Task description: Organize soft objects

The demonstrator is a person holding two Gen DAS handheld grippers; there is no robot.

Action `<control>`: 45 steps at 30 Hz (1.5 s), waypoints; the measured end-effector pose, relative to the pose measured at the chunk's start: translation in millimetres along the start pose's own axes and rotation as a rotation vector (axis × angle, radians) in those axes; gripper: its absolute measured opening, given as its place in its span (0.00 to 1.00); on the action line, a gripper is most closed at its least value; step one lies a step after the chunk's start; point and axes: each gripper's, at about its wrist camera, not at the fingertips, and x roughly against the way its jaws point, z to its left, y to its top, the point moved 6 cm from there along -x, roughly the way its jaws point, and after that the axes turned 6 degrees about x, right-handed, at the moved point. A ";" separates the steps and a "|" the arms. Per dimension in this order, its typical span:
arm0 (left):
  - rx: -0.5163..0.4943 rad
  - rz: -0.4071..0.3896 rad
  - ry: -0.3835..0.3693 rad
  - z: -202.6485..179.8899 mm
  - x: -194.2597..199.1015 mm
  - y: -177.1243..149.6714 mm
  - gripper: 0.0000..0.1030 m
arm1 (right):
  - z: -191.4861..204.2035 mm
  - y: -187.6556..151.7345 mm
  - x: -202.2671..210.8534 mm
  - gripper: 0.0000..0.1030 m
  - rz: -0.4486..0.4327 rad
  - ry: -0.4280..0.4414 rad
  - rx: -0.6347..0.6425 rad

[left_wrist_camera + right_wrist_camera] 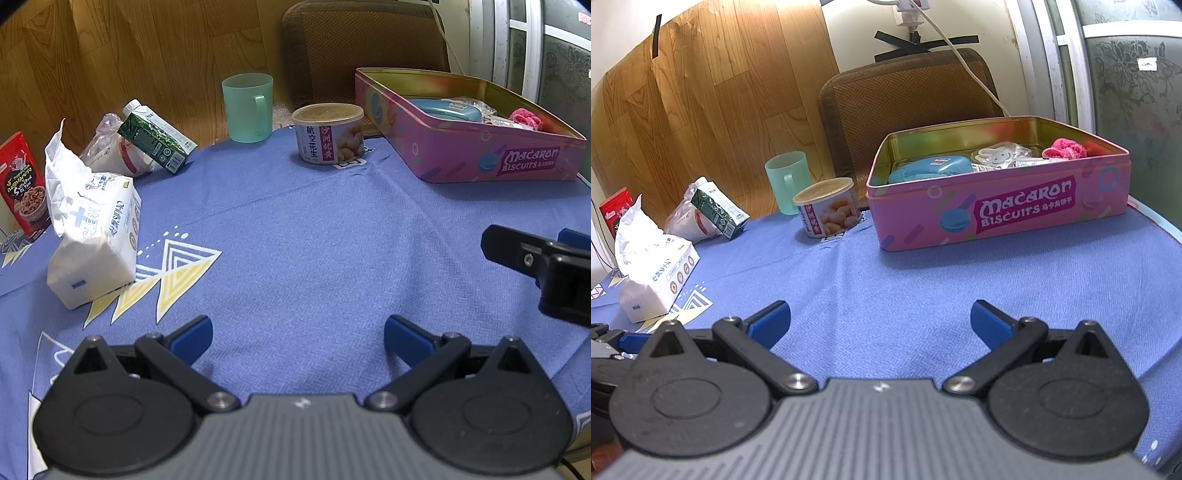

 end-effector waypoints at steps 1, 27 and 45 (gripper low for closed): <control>0.000 0.000 0.000 -0.1 0.0 0.1 1.00 | 0.0 0.0 0.0 1.00 0.000 0.000 0.000; 0.001 0.000 0.002 -0.8 0.2 0.0 1.00 | 0.0 -0.6 -0.3 1.00 0.002 0.000 -0.002; -0.001 -0.006 0.006 2.8 0.1 1.7 1.00 | 0.1 -1.7 -0.3 1.00 0.001 -0.002 -0.001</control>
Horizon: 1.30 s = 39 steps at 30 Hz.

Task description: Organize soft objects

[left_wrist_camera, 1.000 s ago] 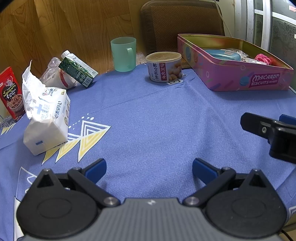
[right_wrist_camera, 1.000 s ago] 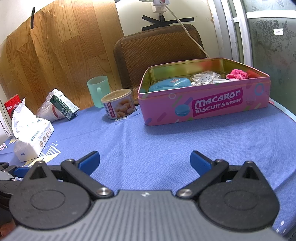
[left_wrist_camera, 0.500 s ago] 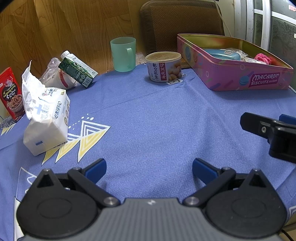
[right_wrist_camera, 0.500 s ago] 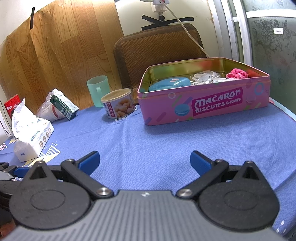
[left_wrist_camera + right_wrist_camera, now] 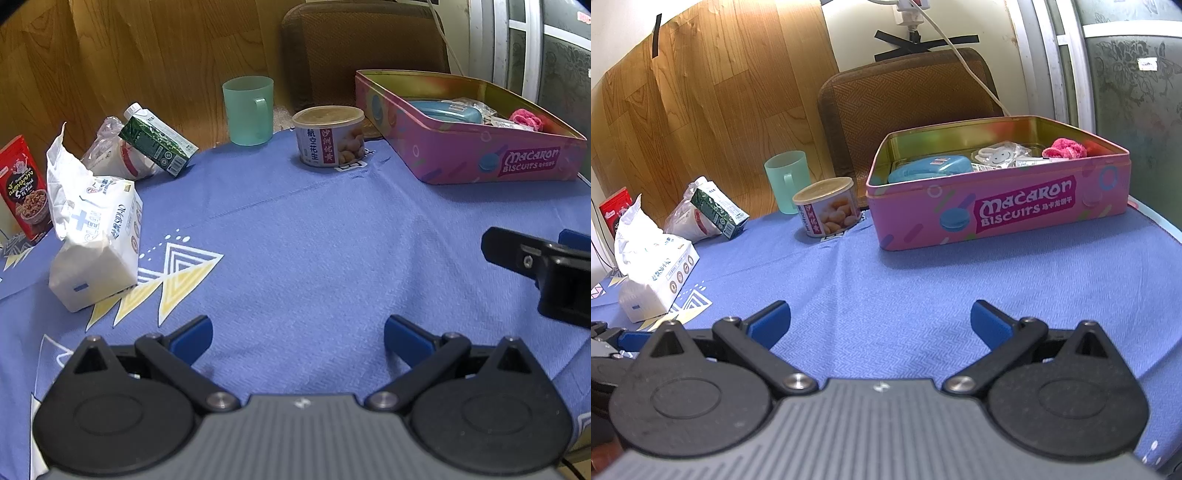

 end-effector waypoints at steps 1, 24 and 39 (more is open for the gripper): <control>0.000 0.000 0.001 0.2 0.1 0.3 1.00 | 0.1 0.0 0.0 1.00 0.000 0.000 0.000; 0.016 -0.005 0.018 1.9 -1.0 3.6 1.00 | -0.1 0.6 -1.3 1.00 0.002 0.000 0.002; 0.022 -0.010 0.022 3.2 -0.2 5.1 1.00 | -2.7 0.7 -1.3 1.00 0.005 0.002 -0.001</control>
